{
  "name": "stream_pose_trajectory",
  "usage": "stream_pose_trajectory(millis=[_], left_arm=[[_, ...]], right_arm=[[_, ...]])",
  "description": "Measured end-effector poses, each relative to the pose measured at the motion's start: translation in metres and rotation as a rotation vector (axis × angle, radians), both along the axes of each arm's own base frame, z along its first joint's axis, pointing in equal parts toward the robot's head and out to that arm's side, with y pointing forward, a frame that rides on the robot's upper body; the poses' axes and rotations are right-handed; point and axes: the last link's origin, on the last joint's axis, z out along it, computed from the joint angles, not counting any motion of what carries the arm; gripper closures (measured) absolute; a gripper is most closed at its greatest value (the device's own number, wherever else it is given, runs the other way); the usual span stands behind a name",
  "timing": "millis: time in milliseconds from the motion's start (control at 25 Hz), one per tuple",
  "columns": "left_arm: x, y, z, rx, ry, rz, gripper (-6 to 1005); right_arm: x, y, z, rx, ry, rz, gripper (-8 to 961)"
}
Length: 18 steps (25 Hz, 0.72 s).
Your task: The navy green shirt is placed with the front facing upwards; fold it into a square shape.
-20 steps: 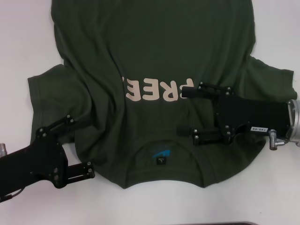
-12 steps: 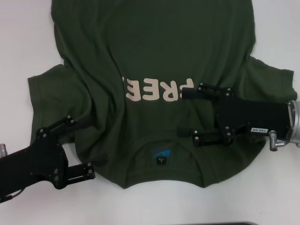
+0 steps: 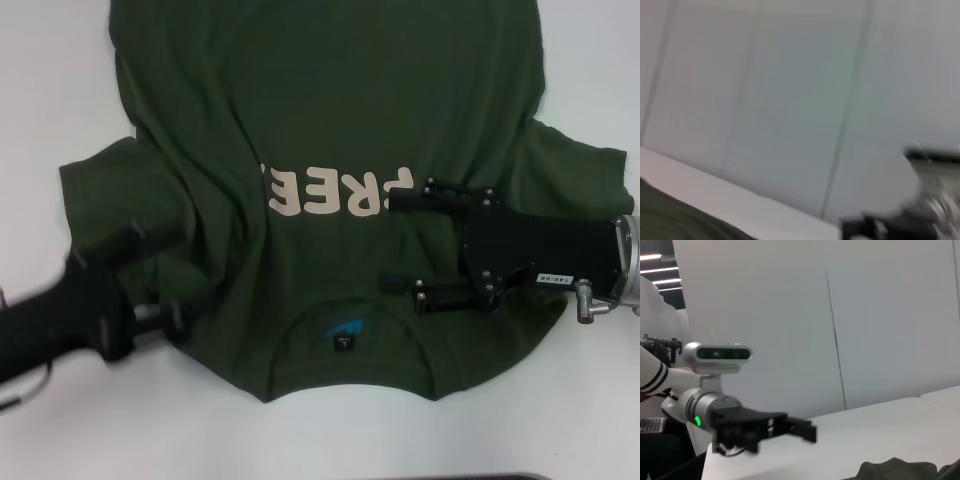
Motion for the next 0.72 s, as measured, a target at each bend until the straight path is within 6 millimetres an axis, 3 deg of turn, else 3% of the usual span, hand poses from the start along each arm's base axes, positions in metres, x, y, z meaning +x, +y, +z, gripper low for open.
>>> stream_pose_trajectory(millis=[120,320,440,720], left_arm=[[0.004,0.023,0.017,-0.084,-0.092,0.149,126],[0.004,0.068,0.045,-0.446,-0.195,0.584,126],[0.001,0.086,0.055,-0.601,-0.233,0.817,126],[-0.001,0.110,0.076,-0.638,-0.209,0.996,127]], right_arm=[[-0.001,-0.001,0.001,-0.008,0.009,-0.001,8],[-0.004,-0.003,0.004,-0.016,0.035,0.013,8],[-0.006,-0.002,0.007,-0.019,0.061,0.000,8],[-0.008,0.014,0.021,-0.145,0.128,-0.237,8]])
